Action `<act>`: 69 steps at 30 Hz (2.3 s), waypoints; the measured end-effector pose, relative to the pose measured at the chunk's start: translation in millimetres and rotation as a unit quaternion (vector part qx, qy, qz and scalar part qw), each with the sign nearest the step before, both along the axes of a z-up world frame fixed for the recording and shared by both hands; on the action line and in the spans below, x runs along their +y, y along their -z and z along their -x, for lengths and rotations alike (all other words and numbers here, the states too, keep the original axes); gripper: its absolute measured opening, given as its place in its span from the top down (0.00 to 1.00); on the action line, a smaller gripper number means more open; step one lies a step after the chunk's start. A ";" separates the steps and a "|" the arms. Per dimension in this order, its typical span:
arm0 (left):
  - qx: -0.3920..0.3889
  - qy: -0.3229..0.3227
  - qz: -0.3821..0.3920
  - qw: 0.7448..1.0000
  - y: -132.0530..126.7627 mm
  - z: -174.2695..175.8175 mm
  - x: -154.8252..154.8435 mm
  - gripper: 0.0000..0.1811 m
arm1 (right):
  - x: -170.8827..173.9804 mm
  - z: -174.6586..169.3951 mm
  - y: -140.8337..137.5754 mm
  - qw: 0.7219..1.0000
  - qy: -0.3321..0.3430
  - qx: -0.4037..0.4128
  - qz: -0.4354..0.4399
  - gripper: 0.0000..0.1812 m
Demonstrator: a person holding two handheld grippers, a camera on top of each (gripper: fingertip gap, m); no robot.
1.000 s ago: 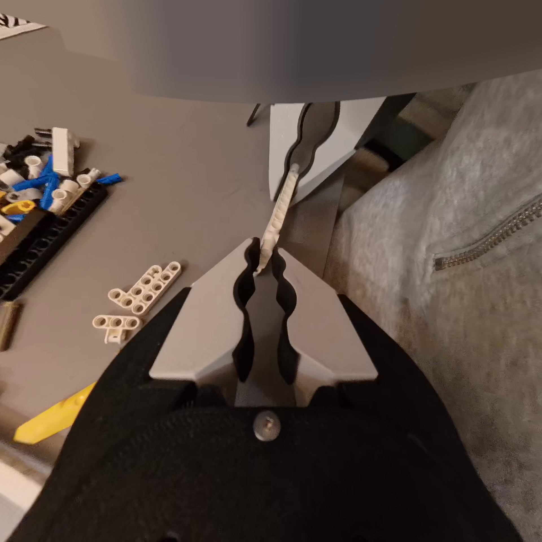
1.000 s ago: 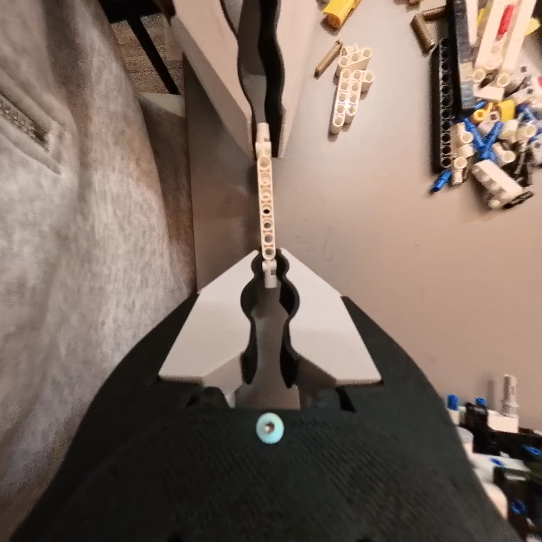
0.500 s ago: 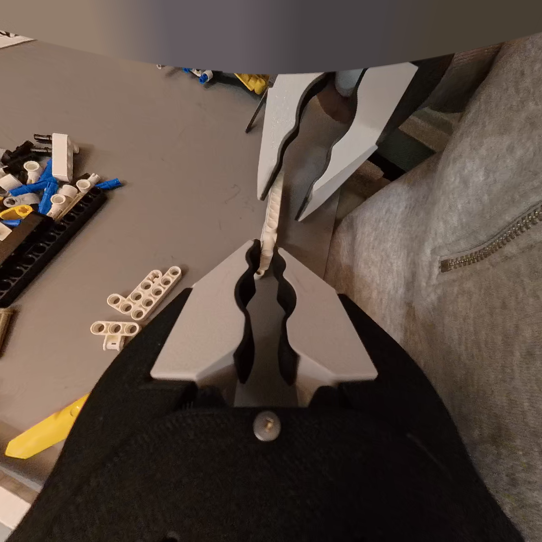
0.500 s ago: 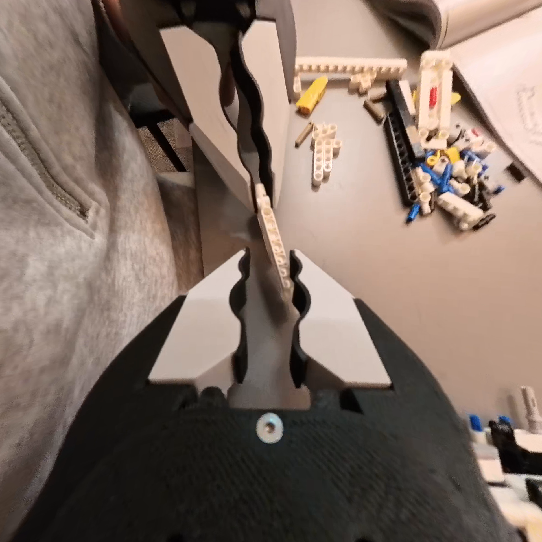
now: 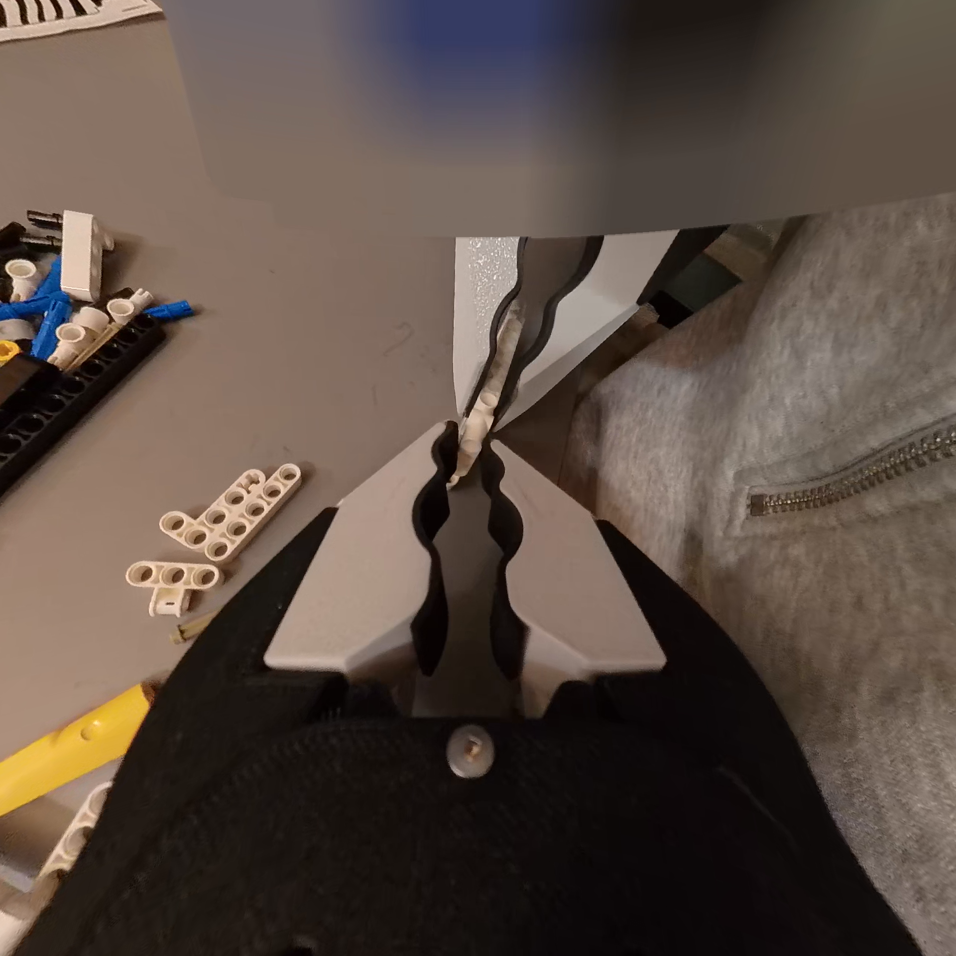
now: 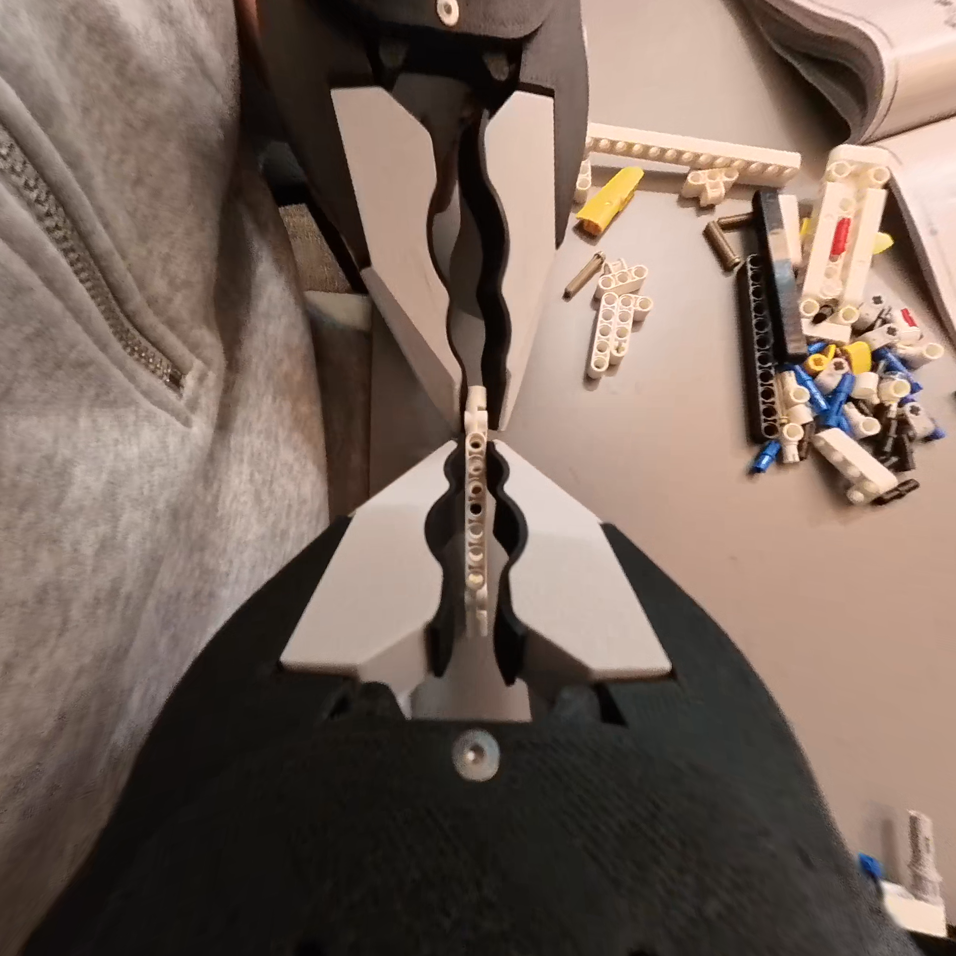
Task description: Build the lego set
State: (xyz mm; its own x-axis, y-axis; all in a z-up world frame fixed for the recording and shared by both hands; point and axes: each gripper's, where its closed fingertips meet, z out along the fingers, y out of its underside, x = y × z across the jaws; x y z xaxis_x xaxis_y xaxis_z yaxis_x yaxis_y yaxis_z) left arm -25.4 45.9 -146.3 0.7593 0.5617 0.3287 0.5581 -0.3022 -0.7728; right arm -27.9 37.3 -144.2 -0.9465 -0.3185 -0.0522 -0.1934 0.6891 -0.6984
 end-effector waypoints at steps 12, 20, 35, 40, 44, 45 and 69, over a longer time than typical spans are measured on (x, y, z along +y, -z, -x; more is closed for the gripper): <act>-0.048 -0.009 -0.002 0.999 9.2 -0.2 -2.8 0.96 | -2.7 -0.7 6.5 0.999 0.013 0.003 -0.036 0.97; -0.067 0.000 -0.021 0.998 7.6 -1.9 -1.8 0.96 | 0.9 0.7 16.5 0.998 0.043 0.005 -0.035 0.83; 0.290 0.072 0.045 0.953 -43.8 -15.4 26.0 0.96 | 46.0 -5.0 -67.4 0.911 0.173 -0.322 0.191 0.54; 0.412 0.071 0.080 0.905 -59.8 -17.0 45.1 0.97 | 58.5 -11.8 -70.0 0.900 0.188 -0.330 0.215 0.56; 0.446 0.073 0.111 0.885 -62.1 -19.3 57.8 0.97 | 60.4 -25.6 -73.6 0.924 0.161 -0.272 0.217 0.83; 0.457 0.067 0.114 0.879 -64.7 -19.0 58.9 0.97 | 61.1 -22.5 -73.4 0.929 0.170 -0.243 0.220 0.88; 0.505 0.037 0.146 0.850 -65.9 -3.5 53.0 0.97 | 63.8 -4.3 -69.6 0.909 0.185 -0.305 0.217 0.81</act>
State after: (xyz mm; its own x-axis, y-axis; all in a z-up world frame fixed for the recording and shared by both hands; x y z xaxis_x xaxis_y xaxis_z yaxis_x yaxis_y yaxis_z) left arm -22.0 98.9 -80.3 0.6089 0.4459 -0.6561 -0.3736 -0.5684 -0.7331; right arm -23.6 101.1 -74.6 -0.8306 -0.1010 -0.5476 0.5088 0.2620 -0.8201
